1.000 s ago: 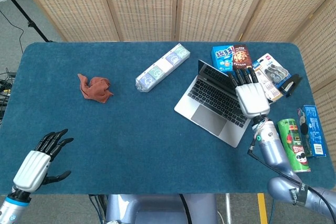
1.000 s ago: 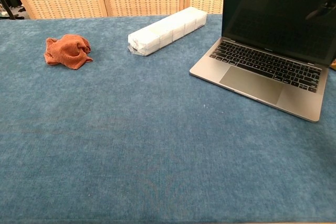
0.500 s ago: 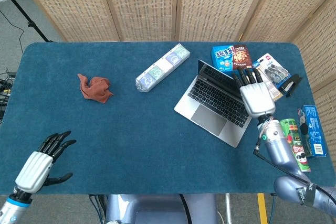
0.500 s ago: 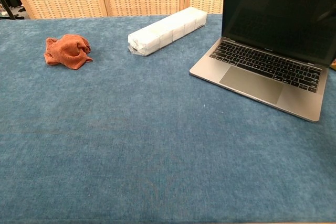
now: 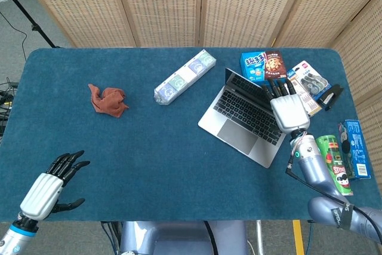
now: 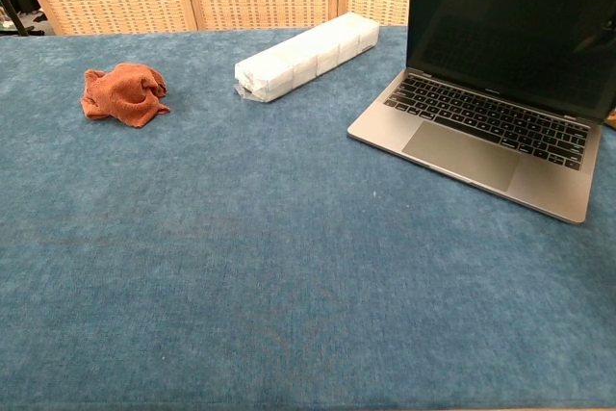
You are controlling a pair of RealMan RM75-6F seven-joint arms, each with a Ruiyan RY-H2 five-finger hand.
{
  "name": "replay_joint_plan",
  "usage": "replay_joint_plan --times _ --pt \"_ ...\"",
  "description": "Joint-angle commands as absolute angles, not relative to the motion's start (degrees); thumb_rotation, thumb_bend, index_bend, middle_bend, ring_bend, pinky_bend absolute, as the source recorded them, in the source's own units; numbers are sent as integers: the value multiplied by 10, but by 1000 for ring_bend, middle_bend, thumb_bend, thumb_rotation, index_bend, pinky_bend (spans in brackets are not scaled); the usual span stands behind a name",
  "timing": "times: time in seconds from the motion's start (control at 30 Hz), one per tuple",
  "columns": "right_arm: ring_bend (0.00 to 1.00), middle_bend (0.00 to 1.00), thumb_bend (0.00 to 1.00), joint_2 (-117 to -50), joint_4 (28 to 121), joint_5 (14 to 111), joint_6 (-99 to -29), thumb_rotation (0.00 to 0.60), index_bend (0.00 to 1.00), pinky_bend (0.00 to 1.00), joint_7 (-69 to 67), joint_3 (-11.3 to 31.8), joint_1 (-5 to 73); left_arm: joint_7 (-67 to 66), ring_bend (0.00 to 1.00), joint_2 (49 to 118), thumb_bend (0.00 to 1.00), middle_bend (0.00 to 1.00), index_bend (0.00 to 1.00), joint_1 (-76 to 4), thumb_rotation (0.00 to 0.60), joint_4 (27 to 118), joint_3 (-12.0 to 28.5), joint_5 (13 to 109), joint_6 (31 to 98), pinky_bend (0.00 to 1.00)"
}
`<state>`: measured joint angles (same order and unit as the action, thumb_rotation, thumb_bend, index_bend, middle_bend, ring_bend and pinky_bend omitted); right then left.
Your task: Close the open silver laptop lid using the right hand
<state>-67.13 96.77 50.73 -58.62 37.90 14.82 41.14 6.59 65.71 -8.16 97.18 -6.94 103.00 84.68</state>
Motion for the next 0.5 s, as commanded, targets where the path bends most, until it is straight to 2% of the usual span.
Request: replay_joint_plan --times 0.03,0.27,0.5 --pt "0 0 116 -682 953 499 -584 600 0 0 373 144 416 67 104 657 128 87 184 -82 600 971 -71 1031 846 98" --pt "0 0 122 -689 935 491 -582 600 0 0 365 137 424 66 104 658 128 87 184 -86 600 970 -74 1032 839 99" --pt "5 6 133 -669 964 471 -583 600 7 0 380 129 430 66 104 658 128 87 182 -88 600 972 -77 1034 834 99"
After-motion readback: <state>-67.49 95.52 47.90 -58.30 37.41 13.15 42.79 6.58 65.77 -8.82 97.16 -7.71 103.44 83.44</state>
